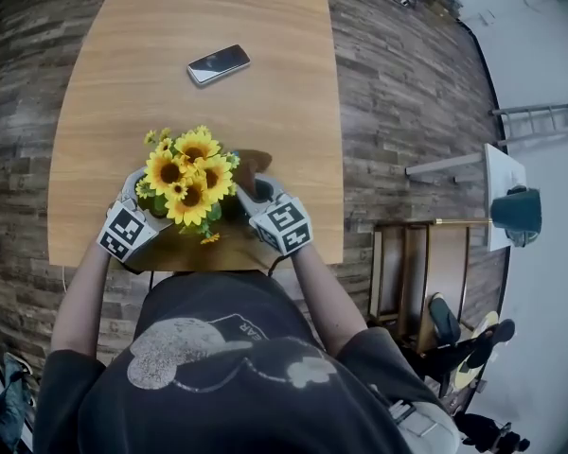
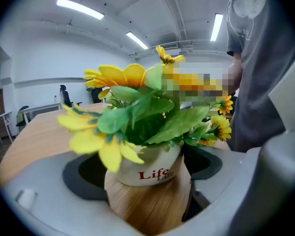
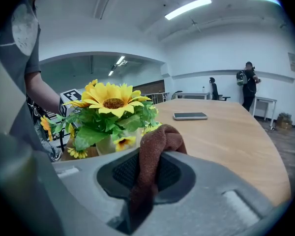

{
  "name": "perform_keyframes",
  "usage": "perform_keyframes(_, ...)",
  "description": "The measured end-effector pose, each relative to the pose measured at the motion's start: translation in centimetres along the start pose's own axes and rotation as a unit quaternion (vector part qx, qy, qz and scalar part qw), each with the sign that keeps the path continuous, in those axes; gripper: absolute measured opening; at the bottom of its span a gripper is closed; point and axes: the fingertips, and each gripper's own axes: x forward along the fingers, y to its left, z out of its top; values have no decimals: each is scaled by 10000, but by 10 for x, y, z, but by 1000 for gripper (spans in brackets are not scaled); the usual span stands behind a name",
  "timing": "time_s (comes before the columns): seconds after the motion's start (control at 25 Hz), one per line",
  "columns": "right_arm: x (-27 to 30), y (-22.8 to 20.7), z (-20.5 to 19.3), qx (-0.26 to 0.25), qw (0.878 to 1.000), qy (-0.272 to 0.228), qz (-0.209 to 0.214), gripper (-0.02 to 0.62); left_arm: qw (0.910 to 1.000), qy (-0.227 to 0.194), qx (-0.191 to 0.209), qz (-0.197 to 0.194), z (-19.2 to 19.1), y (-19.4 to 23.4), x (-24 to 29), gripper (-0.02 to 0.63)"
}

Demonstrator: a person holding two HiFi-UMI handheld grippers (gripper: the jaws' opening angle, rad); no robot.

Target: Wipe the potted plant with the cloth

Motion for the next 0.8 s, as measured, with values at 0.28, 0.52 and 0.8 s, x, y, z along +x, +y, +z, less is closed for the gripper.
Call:
perform_keyframes(0.28, 21, -3, 12, -283, 9995, 27, 125, 48, 9950, -39, -533, 843, -14, 18, -28, 523)
perform_keyframes(0.52, 48, -2, 23, -542, 9978, 57, 376, 48, 9831, 59, -938, 1568, -33, 24, -46, 488)
perform_keyframes(0.8, 71, 10, 28, -918, 9936, 148, 634, 48, 9782, 41, -1066, 1783, -35, -6, -44, 497)
